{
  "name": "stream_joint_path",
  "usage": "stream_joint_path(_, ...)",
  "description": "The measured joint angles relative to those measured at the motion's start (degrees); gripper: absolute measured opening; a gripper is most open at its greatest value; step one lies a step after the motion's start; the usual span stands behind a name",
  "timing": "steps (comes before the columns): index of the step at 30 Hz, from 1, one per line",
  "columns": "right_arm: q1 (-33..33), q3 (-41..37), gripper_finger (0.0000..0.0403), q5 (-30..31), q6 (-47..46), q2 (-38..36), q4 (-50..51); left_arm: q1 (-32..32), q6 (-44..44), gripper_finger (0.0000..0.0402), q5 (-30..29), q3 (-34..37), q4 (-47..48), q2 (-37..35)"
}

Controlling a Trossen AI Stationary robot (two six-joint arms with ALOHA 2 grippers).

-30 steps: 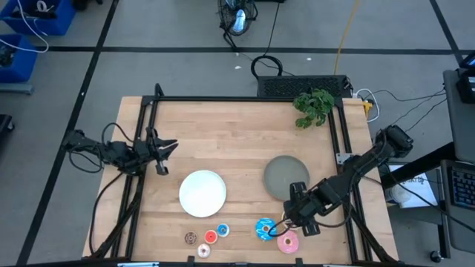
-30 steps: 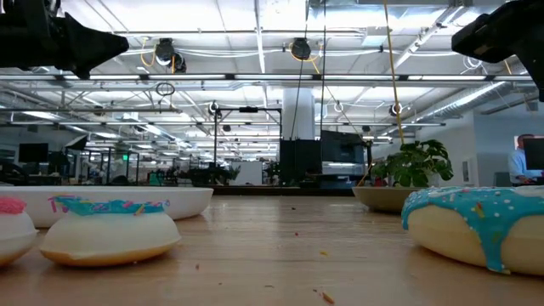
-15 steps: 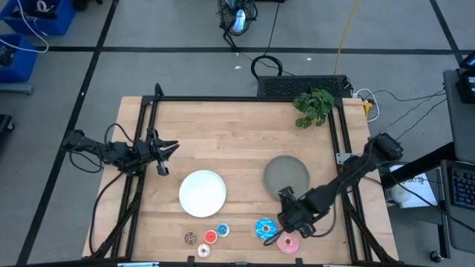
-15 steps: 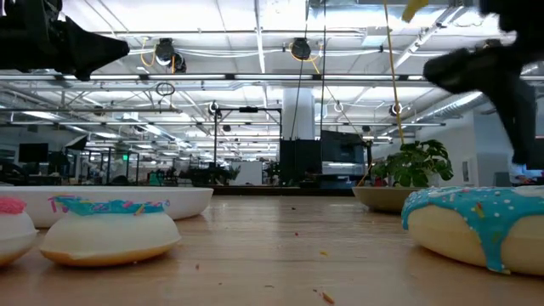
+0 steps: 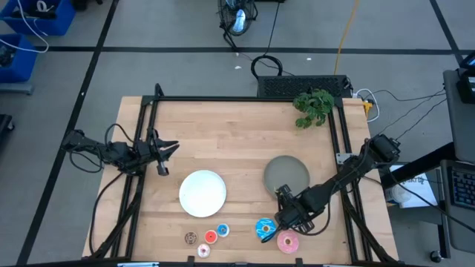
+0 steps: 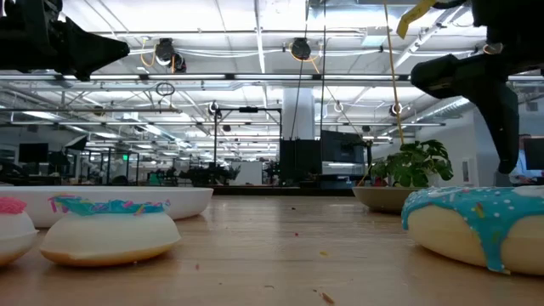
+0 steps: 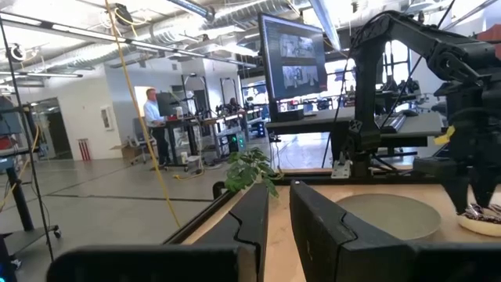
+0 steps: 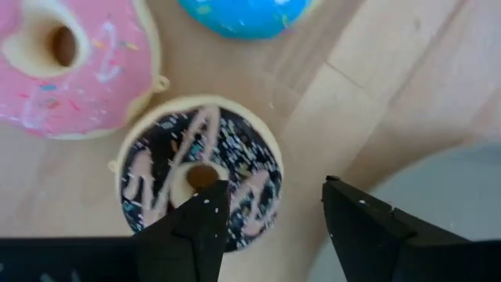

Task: Pick & Place donuts
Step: Put the black donut on the gray plate

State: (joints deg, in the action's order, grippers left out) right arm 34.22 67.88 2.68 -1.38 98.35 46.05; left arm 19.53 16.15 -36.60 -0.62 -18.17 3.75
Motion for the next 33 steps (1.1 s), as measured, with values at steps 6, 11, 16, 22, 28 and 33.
stream_joint_path(6, 0.0, -1.51, 0.0187, 0.01, 4.25, 0.0, -3.62, 0.0, -0.1, 0.0063, 0.0, 0.0, -0.02, 0.0)
stream_joint_path(11, -0.03, -3.23, 0.0189, -1.49, 4.19, -0.02, -4.99, 0.0, 0.1, 0.0063, -0.02, 0.0, -0.02, 0.0)
stream_joint_path(16, -0.03, -5.37, 0.0185, -2.83, 4.04, -0.02, -7.87, 0.0, 0.21, 0.0063, -0.02, 0.0, -0.04, 0.0)
stream_joint_path(22, -0.03, -7.5, 0.0183, -2.97, 4.73, -0.02, -11.86, 0.0, 0.19, 0.0063, -0.02, 0.0, -0.05, 0.0)
stream_joint_path(28, -0.05, -11.78, 0.0168, -4.27, 5.2, -0.16, -17.53, 0.0, 0.19, 0.0063, -0.04, 0.0, -0.06, 0.0)
stream_joint_path(33, -0.05, -12.65, 0.0117, -4.22, 3.14, -0.23, -17.82, 0.0, 0.19, 0.0063, -0.04, 0.0, -0.07, 0.0)
